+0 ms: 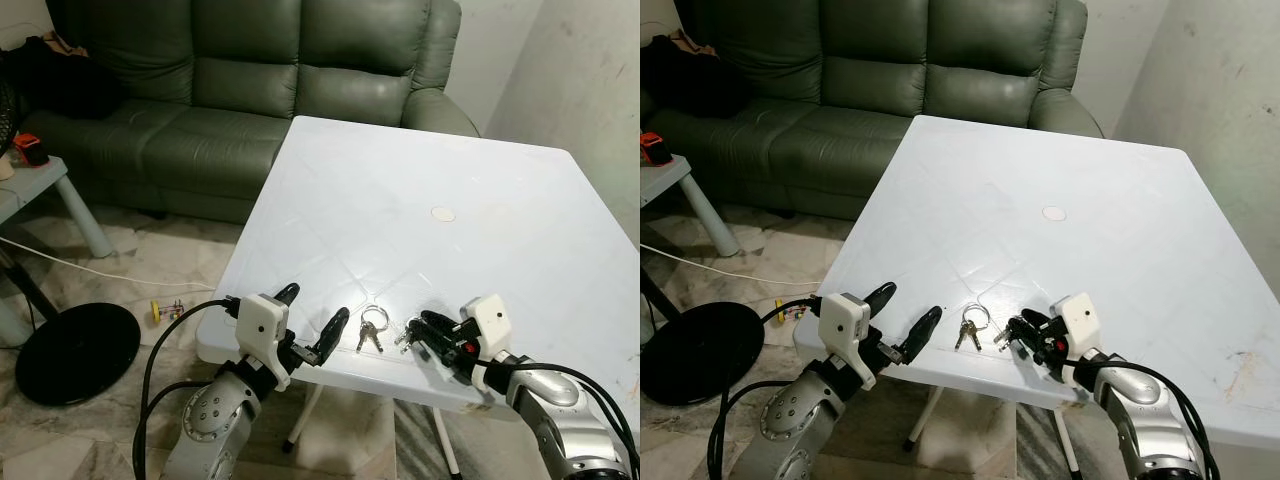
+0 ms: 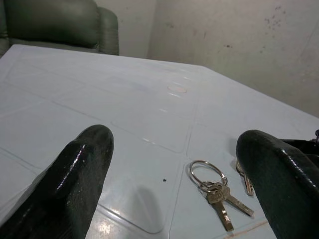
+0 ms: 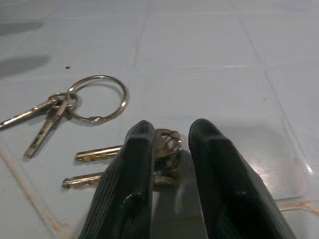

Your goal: Hang keys on a hook

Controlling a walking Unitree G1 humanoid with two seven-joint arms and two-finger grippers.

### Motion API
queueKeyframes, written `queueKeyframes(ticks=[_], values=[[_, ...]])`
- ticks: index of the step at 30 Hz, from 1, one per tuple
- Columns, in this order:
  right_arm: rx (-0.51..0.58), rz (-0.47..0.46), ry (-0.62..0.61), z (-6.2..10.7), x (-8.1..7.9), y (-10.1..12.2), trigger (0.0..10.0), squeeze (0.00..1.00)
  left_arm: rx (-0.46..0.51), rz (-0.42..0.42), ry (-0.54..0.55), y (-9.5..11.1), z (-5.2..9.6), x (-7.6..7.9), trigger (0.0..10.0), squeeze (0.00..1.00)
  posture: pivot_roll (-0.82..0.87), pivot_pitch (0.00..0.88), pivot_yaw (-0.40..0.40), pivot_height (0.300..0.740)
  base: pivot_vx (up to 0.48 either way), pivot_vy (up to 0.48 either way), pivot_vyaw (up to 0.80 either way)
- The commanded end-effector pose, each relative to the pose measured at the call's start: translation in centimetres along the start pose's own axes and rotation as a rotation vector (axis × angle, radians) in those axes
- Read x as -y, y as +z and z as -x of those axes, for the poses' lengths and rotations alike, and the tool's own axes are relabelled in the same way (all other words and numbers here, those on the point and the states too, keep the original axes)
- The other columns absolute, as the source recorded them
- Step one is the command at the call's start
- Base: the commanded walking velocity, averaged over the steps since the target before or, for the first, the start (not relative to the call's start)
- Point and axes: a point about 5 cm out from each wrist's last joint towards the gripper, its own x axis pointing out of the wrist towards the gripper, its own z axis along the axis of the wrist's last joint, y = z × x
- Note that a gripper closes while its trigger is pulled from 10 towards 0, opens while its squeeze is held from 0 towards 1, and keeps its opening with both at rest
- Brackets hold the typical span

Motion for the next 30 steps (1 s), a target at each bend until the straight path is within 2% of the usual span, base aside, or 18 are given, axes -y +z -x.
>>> queueKeyframes(ticks=[1, 6, 7, 9, 10, 13, 14, 16, 17, 18, 30], values=[[0.010, 0.011, -0.020, 0.33, 0.70, 0.37, 10.0, 0.00, 0.013, -0.005, -0.020, 0.39, -0.33, 0.32, 10.0, 0.00, 0.05, 0.025, -0.067, 0.740, 0.000, 0.000, 0.00], [0.010, 0.016, -0.036, 0.46, 1.05, 0.29, 10.0, 0.00, 0.014, -0.005, -0.022, 0.41, -0.35, 0.38, 10.0, 0.00, 0.05, 0.022, -0.066, 0.740, 0.000, 0.000, 0.00], [0.010, 0.016, -0.035, 0.47, 1.06, 0.28, 8.8, 0.00, 0.015, -0.006, -0.023, 0.41, -0.36, 0.39, 10.0, 0.00, 0.05, 0.019, -0.065, 0.740, 0.000, 0.000, 0.00], [0.009, 0.018, -0.035, 0.51, 1.10, 0.25, 7.6, 0.00, 0.016, -0.007, -0.025, 0.42, -0.39, 0.41, 10.0, 0.00, 0.05, 0.019, -0.065, 0.740, 0.000, 0.000, 0.00], [0.008, 0.019, -0.034, 0.54, 1.12, 0.24, 4.8, 0.00, 0.016, -0.007, -0.026, 0.43, -0.40, 0.40, 10.0, 0.00, 0.05, 0.016, -0.064, 0.740, 0.000, 0.000, 0.00], [0.004, 0.022, -0.032, 0.64, 1.18, 0.15, 4.4, 0.00, 0.016, -0.008, -0.028, 0.42, -0.42, 0.40, 10.0, 0.00, 0.05, 0.016, -0.063, 0.740, 0.000, 0.000, 0.00], [0.003, 0.023, -0.031, 0.68, 1.19, 0.11, 2.7, 0.00, 0.016, -0.009, -0.028, 0.43, -0.42, 0.40, 10.0, 0.00, 0.05, 0.016, -0.063, 0.740, 0.000, 0.000, 0.00], [0.001, 0.025, -0.031, 0.75, 1.25, 0.06, 2.7, 0.00, 0.017, -0.010, -0.028, 0.45, -0.44, 0.40, 10.0, 0.00, 0.05, 0.016, -0.063, 0.740, 0.000, 0.000, 0.00], [0.001, 0.025, -0.029, 0.78, 1.25, 0.03, 2.0, 0.00, 0.018, -0.010, -0.028, 0.44, -0.44, 0.40, 10.0, 0.00, 0.05, 0.016, -0.062, 0.740, 0.000, 0.000, 0.00], [0.001, 0.025, -0.030, 0.79, 1.27, 0.01, 0.0, 0.00, 0.018, -0.009, -0.028, 0.44, -0.45, 0.39, 10.0, 0.00, 0.05, 0.016, -0.062, 0.740, 0.000, 0.000, 0.00], [0.004, 0.028, -0.032, 0.92, 1.42, 0.01, 0.0, 0.00, 0.021, -0.007, -0.026, 0.52, -0.51, 0.42, 10.0, 0.00, 0.04, 0.018, -0.063, 0.740, 0.000, 0.000, 0.00]])
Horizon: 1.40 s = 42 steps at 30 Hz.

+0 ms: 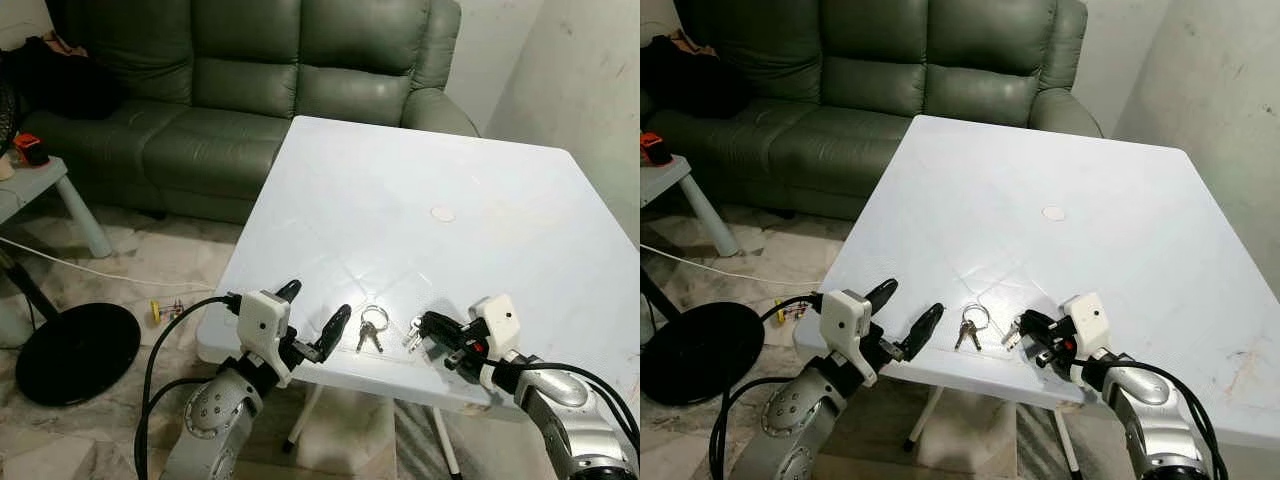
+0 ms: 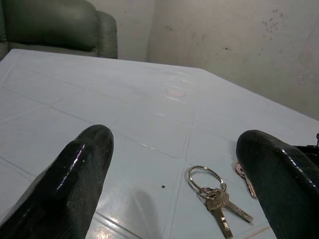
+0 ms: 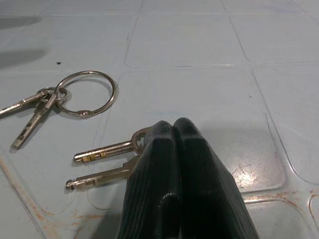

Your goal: Hang keys on a hook

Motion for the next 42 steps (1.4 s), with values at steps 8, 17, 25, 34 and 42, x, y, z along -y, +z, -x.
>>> queueKeyframes(ticks=[8, 17, 25, 34, 42], values=[[0.092, -0.030, -0.073, 0.2, 1.1, 1.3, 0.0, 0.00, 0.013, -0.002, -0.014, 0.3, -0.2, 0.4, 10.0, 0.00, 0.05, 0.021, -0.066, 0.740, 0.000, 0.000, 0.00], [0.487, -0.468, -0.086, -1.0, 0.5, 6.8, 0.0, 0.00, 0.020, -0.002, -0.010, 0.4, -0.4, 0.3, 10.0, 0.00, 0.04, 0.019, -0.063, 0.740, 0.000, 0.000, 0.00], [0.476, -0.474, -0.104, -1.1, 0.2, 6.9, 2.7, 0.00, 0.027, -0.006, -0.007, 0.6, -0.6, 0.1, 10.0, 0.00, 0.05, 0.018, -0.063, 0.740, 0.000, 0.000, 0.00], [0.522, -0.367, -0.214, -0.7, 0.1, 8.4, 10.0, 0.00, 0.052, -0.009, 0.054, 1.3, -1.0, -1.1, 10.0, 0.00, 0.05, 0.009, -0.064, 0.740, 0.000, 0.000, 0.00], [0.574, -0.264, -0.311, -0.8, -1.3, 9.7, 10.0, 0.00, 0.111, 0.018, 0.159, 3.3, -2.0, -3.5, 10.0, 0.00, 0.06, 0.000, -0.067, 0.740, 0.000, 0.000, 0.00]])
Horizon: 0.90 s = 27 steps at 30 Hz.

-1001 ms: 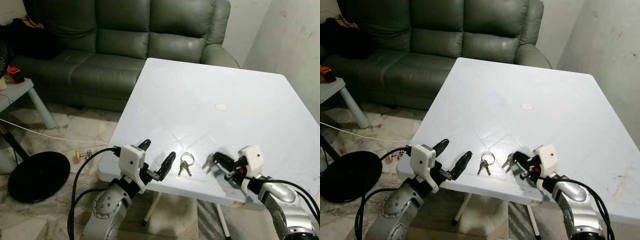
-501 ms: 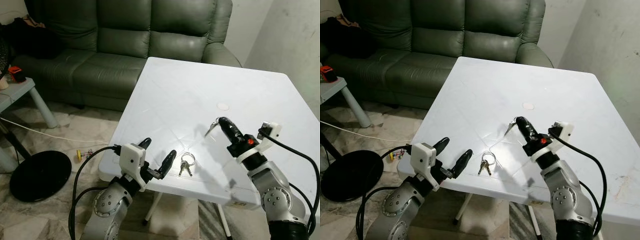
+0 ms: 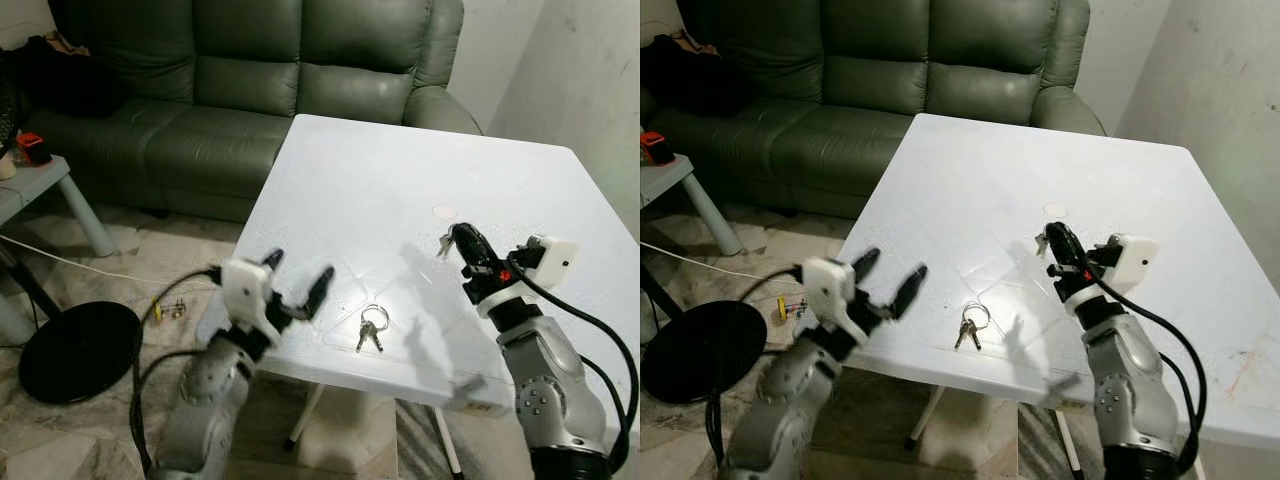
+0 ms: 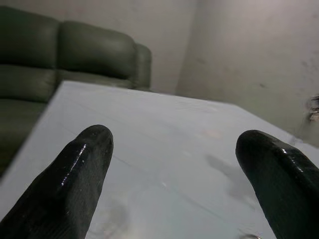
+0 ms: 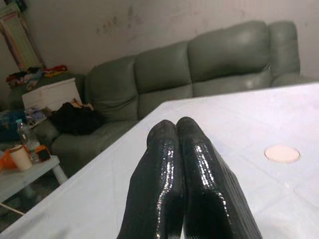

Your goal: Hang keys on a hook

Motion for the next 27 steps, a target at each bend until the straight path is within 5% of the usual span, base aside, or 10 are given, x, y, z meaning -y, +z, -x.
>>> queueKeyframes(ticks=[1, 8, 16, 21, 27], values=[[0.029, 0.035, 0.003, 0.2, -0.7, 0.5, 10.0, 0.00, -0.008, -0.005, 0.021, 0.1, -0.2, -0.4, 10.0, 0.00, 0.06, 0.000, -0.068, 0.740, 0.000, 0.000, 0.00], [0.034, 0.130, -0.069, 2.0, -2.8, -0.8, 10.0, 0.00, 0.036, 0.052, 0.153, 1.2, -0.1, -3.8, 10.0, 0.00, 0.05, 0.000, -0.056, 0.740, 0.000, 0.000, 0.00], [-0.023, 0.123, -0.104, 2.1, -2.4, -2.1, 10.0, 0.00, 0.020, 0.033, 0.154, 1.2, -0.8, -4.6, 10.0, 0.00, 0.05, 0.000, -0.050, 0.740, 0.000, 0.000, 0.00], [-0.004, 0.193, -0.118, 0.9, -2.0, -1.2, 10.0, 0.00, 0.056, -0.009, 0.167, 2.7, -2.8, -5.5, 10.0, 0.00, 0.04, 0.000, -0.039, 0.740, 0.000, 0.000, 0.00], [0.021, 0.222, -0.143, 1.0, -2.2, -0.9, 10.0, 0.00, 0.062, 0.007, 0.201, 2.5, -2.6, -5.4, 10.0, 0.00, 0.05, 0.000, -0.043, 0.740, 0.000, 0.000, 0.00]])
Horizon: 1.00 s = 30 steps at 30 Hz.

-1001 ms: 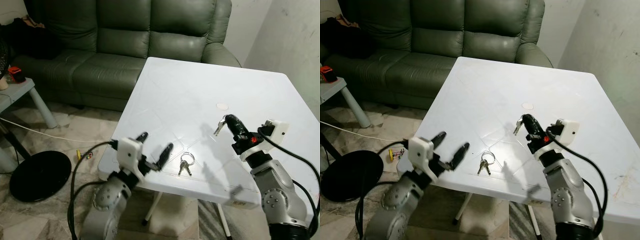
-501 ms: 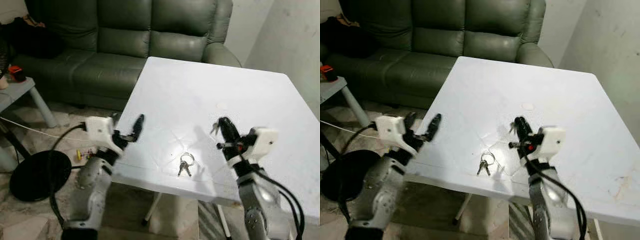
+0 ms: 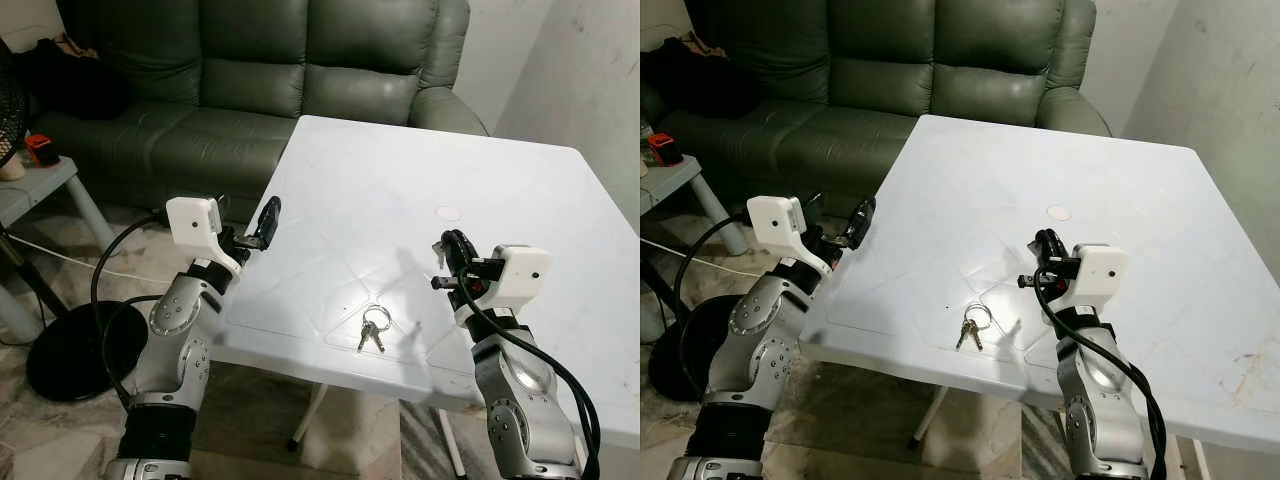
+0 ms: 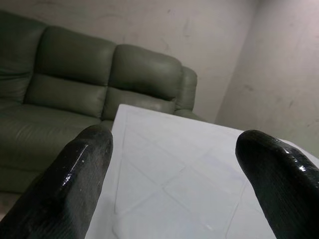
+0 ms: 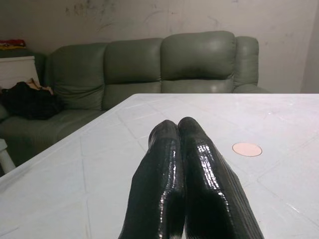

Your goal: Hang keys on a hook

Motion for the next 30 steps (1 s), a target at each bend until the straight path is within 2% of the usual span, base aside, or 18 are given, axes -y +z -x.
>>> queueKeyframes(ticks=[1, 8, 13, 19, 30], values=[[0.037, 0.018, -0.014, 0.1, 0.1, 0.8, 10.0, 0.00, -0.011, -0.007, 0.013, -0.3, 0.2, -0.1, 10.0, 0.00, 0.05, 0.000, -0.044, 0.740, 0.000, 0.000, 0.00], [0.061, 0.060, -0.001, -0.1, -0.5, 0.9, 10.0, 0.00, 0.003, -0.008, 0.013, -0.3, 0.6, 0.2, 10.0, 0.00, 0.06, 0.000, -0.053, 0.740, 0.000, 0.000, 0.00], [0.023, 0.096, -0.004, 0.4, -0.1, 0.1, 10.0, 0.00, -0.024, -0.007, 0.008, -1.0, 1.4, 0.4, 10.0, 0.00, 0.06, 0.000, -0.053, 0.740, 0.000, 0.000, 0.00], [-0.014, 0.123, -0.024, 0.2, 0.0, -0.4, 10.0, 0.00, -0.028, -0.020, 0.014, -1.0, 1.2, 0.3, 10.0, 0.00, 0.06, 0.000, -0.050, 0.740, 0.000, 0.000, 0.00], [-0.035, 0.142, -0.056, 0.2, 0.2, -0.6, 10.0, 0.00, -0.035, -0.016, 0.013, -0.9, 0.5, 0.1, 10.0, 0.00, 0.05, 0.000, -0.039, 0.740, 0.000, 0.000, -0.75]])
